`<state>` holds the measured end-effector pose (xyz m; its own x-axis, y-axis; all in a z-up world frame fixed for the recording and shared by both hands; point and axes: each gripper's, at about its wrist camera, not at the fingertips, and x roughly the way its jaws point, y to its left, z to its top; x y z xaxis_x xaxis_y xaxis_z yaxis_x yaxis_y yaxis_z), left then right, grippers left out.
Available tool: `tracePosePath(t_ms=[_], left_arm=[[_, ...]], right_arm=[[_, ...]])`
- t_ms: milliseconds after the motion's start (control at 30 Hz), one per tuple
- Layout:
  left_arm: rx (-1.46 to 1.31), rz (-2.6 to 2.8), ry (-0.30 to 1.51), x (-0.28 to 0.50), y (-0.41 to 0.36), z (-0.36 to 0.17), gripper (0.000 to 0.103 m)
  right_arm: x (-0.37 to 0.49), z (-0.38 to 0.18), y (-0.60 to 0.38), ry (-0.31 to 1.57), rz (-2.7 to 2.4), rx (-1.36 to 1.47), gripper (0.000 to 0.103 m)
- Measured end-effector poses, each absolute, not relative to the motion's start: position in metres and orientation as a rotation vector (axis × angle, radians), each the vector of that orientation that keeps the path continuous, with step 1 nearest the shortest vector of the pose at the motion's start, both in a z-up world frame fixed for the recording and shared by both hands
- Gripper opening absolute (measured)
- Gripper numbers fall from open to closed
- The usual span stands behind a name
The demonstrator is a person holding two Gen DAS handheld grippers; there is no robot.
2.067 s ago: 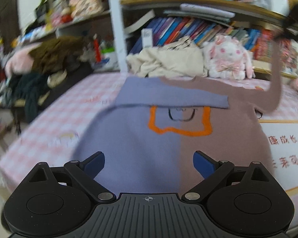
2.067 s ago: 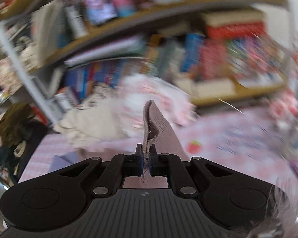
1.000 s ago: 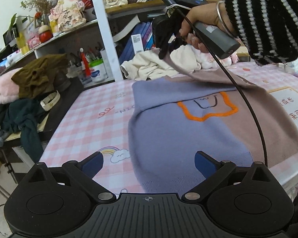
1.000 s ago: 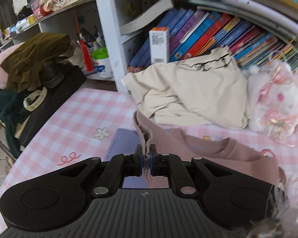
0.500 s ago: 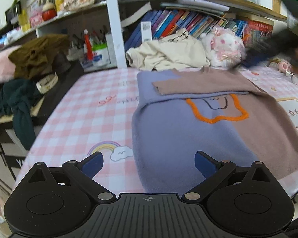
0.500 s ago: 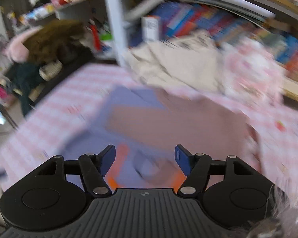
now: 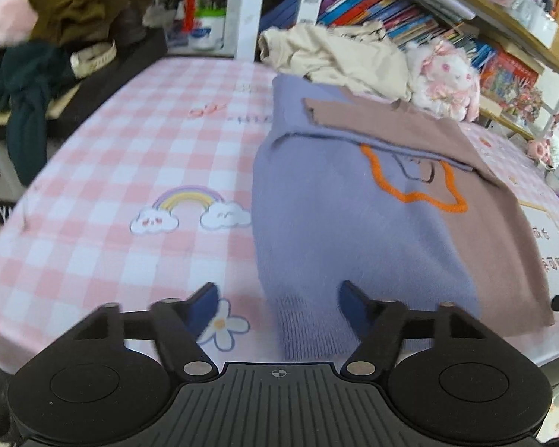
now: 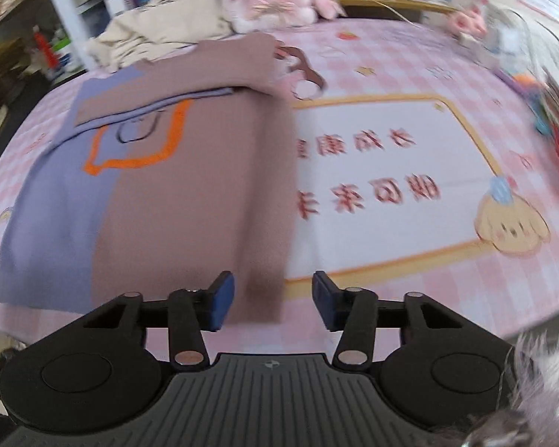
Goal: Fold clothes
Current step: 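Grasp the sweater hem with both grippers, then lift the hem with both grippers and fold it up toward the collar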
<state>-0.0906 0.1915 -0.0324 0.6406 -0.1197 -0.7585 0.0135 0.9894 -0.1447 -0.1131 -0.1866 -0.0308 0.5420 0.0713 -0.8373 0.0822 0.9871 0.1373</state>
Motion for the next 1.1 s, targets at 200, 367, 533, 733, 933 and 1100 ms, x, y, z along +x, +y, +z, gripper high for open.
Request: tracePosePath(t_ms=[200, 367, 533, 733, 933, 1100], left_arm=[[-0.210, -0.059, 0.925, -0.083, 0.198, -0.042, 0.043], [-0.272, -0.040, 0.944, -0.072, 0.200, -0.046, 0.024], [-0.247, -0.051, 0.913, -0.069, 0.189, -0.037, 0.004], [-0.219, -0.099, 0.880, -0.078, 0.176, -0.024, 0.012], [-0.363, -0.110, 0.943, -0.082, 0.195, -0.038, 0.020], [-0.473, -0.119, 0.988, -0.083, 0.208, -0.051, 0.029]], right_arm=[[-0.112, -0.037, -0.200, 0.982, -0.029, 0.245, 0.039], [-0.098, -0.048, -0.198, 1.005, 0.000, 0.272, 0.021], [-0.091, -0.041, -0.180, 0.976, 0.041, 0.155, 0.009], [-0.094, -0.016, -0.178, 0.899, 0.150, 0.182, 0.009], [-0.086, -0.036, -0.193, 0.996, 0.152, 0.311, 0.016], [-0.087, -0.051, -0.201, 1.030, 0.129, 0.362, 0.021]])
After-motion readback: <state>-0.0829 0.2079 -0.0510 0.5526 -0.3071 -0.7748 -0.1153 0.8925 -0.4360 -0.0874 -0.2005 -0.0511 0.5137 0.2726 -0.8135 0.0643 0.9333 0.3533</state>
